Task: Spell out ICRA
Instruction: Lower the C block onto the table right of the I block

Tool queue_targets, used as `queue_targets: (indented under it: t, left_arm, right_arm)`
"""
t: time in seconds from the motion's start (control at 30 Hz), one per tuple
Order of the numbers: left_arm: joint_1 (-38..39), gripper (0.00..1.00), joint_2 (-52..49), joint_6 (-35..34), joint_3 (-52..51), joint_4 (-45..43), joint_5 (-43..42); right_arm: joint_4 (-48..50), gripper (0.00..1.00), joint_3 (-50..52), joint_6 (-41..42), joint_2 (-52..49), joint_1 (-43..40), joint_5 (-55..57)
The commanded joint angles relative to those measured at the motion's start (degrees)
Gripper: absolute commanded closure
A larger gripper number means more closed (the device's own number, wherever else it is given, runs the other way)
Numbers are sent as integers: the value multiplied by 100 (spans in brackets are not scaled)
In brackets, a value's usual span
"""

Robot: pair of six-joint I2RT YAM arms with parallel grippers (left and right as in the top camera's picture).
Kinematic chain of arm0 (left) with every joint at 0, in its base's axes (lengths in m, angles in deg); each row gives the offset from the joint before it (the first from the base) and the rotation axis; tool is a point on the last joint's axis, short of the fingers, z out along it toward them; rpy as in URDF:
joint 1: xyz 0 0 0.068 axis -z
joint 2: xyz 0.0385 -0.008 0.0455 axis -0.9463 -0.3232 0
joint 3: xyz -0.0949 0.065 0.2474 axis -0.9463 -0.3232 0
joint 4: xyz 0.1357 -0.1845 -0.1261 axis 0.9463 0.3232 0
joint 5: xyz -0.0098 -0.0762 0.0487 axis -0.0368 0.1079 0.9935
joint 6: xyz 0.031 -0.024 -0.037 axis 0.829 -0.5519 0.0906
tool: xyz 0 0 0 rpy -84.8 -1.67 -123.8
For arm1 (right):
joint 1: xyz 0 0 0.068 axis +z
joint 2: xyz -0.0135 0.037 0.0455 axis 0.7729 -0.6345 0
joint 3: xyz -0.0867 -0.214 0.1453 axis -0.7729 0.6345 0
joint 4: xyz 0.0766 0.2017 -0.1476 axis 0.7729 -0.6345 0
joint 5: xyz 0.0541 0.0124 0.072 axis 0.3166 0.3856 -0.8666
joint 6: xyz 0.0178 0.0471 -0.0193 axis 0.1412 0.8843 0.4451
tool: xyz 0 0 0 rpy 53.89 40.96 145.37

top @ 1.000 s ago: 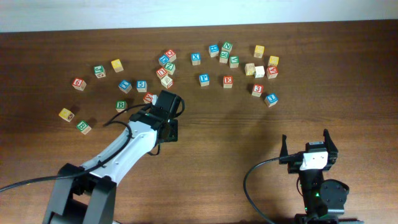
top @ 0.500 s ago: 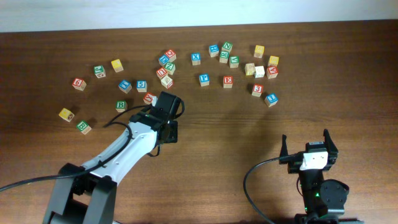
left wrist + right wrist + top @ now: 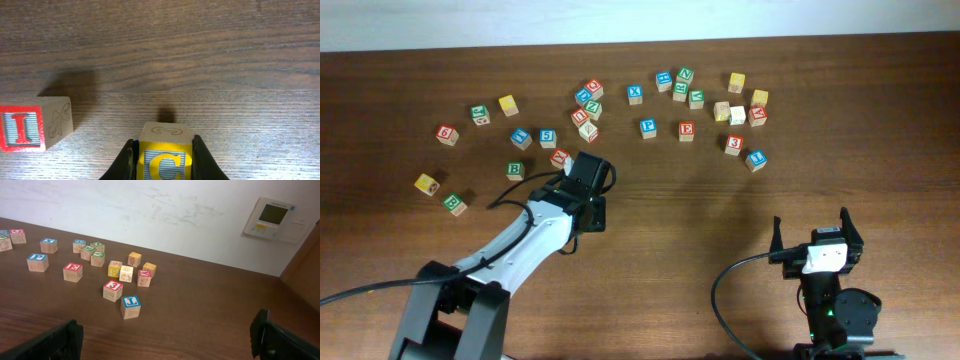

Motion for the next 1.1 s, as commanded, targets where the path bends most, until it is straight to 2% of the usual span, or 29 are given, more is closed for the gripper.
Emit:
queue_targets:
  t: [0.0, 0.2, 0.3, 0.37, 0.5, 1.0, 1.07]
  left_arm:
    - [24, 83, -74, -79, -44, -50, 127]
    - [24, 81, -74, -79, -44, -55, 127]
    - [26, 59, -74, -79, -44, -55, 127]
    - [24, 53, -74, -79, -44, -57, 127]
    - [24, 51, -74, -79, -44, -76, 127]
    - [26, 63, -74, -79, -46, 59, 101]
    - [26, 68, -74, -79, -46, 59, 103]
  right_arm:
    - [-24, 2, 31, 20, 33, -2, -50]
    - [-24, 2, 31, 20, 33, -2, -50]
    - [-24, 2, 31, 20, 33, -2, -48]
    - [-24, 2, 31, 20, 33, -2, -50]
    - [-24, 2, 31, 20, 33, -2, -50]
    - [-24, 2, 31, 20, 33, 0, -50]
    - [-24, 2, 31, 20, 33, -2, -50]
